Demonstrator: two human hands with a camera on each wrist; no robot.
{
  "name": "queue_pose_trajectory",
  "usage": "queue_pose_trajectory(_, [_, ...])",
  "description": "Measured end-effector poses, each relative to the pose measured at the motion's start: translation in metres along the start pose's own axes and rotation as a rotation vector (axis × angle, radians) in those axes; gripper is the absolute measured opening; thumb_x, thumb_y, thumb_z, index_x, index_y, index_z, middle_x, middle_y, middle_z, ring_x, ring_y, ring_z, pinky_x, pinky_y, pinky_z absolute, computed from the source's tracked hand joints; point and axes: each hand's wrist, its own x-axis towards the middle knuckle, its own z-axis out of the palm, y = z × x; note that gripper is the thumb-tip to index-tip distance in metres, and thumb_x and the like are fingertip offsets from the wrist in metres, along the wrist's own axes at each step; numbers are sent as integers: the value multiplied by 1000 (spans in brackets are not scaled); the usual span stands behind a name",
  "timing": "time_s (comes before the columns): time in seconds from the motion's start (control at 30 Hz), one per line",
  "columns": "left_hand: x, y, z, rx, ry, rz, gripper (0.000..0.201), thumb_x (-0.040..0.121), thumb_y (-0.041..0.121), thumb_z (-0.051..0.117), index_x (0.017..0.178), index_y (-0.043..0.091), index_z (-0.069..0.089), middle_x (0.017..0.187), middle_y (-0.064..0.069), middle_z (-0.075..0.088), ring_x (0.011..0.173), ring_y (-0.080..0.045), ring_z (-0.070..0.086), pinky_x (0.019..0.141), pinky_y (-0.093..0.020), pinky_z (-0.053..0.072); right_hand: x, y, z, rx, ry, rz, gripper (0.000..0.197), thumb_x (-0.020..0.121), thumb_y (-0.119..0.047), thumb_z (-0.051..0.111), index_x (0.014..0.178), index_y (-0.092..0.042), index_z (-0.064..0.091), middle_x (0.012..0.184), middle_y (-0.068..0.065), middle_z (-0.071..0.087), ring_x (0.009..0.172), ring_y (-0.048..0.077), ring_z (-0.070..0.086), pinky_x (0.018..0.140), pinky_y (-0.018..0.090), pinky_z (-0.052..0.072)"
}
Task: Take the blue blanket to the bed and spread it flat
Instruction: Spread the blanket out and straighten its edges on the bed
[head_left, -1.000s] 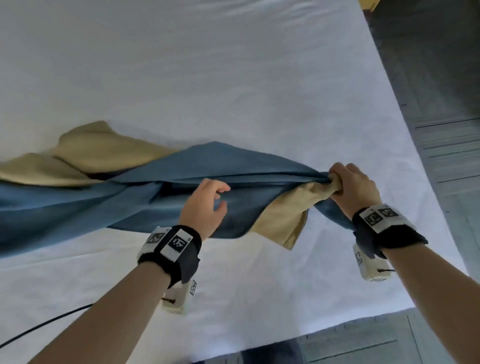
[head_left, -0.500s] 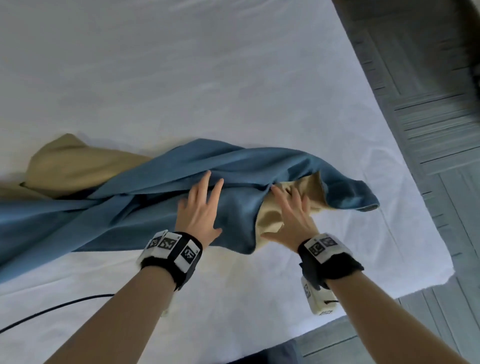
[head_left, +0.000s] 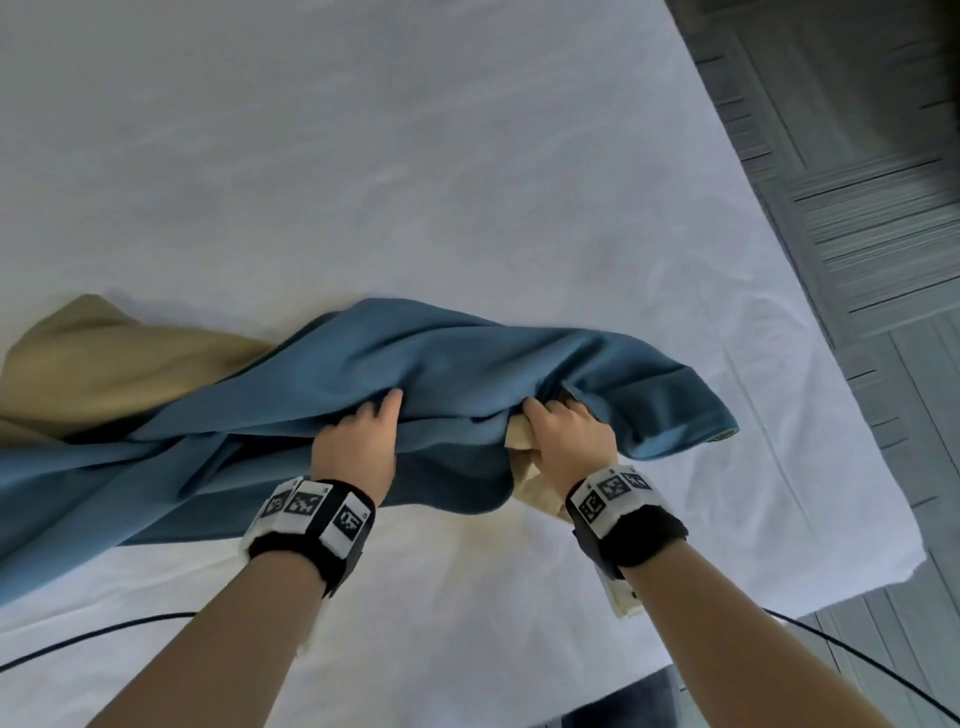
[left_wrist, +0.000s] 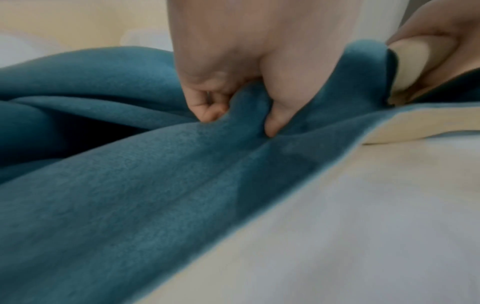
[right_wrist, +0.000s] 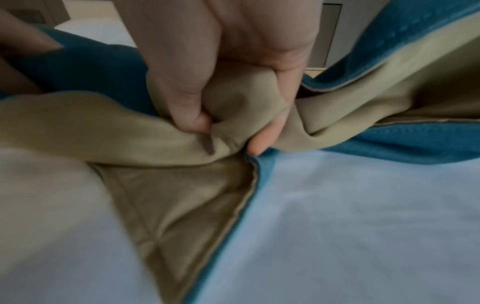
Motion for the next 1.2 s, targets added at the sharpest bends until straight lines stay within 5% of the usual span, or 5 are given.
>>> queue_pose_trajectory(0.23, [10, 49, -44, -51, 17, -21, 31, 86, 26, 58, 116, 23, 51, 107, -2, 60, 102, -25, 59, 80, -38, 43, 14, 65, -54, 11, 113, -209, 29, 86, -30, 53, 113, -25, 47, 104, 2, 65, 112, 28, 52, 62, 36, 42])
queue_pose_trajectory(0.5, [56, 226, -124, -409, 236, 125, 24, 89, 27, 53, 110, 15, 55, 100, -7, 61, 94, -30, 59, 76, -38, 39, 45, 245, -174, -212, 369, -176, 22, 68, -17, 63, 88, -13, 57, 77, 11, 64, 89, 34, 59, 61, 46, 52])
queue_pose_trajectory(0.67, [74, 313, -143, -584, 168, 299, 33, 88, 24, 54, 121, 25, 54, 118, 0, 54, 110, -20, 52, 93, -37, 38, 43, 349, -188, -204, 199, 181, 38, 86, -18, 55, 123, -19, 51, 133, 21, 41, 132, 39, 30, 85, 57, 47])
queue_pose_trajectory(1.0, [88, 270, -91, -148, -139, 46, 106, 68, 47, 72, 147, 30, 2, 157, 1, -7, 144, -26, 5, 109, -57, 26, 58, 316, -115, -116, -96, 33, 117, 66, -29, 77, 147, -31, -7, 152, 8, 11, 139, 31, 16, 104, 50, 39])
queue_pose_trajectory(1.2, [99, 269, -83, -88, -109, 35, 43, 83, 28, 62, 123, 25, 46, 155, 2, 11, 135, -28, 23, 91, -46, 48, 70, 321, -114, -152, -64, 38, 58, 81, -9, 57, 135, -17, 35, 129, 12, 40, 114, 32, 46, 86, 43, 49])
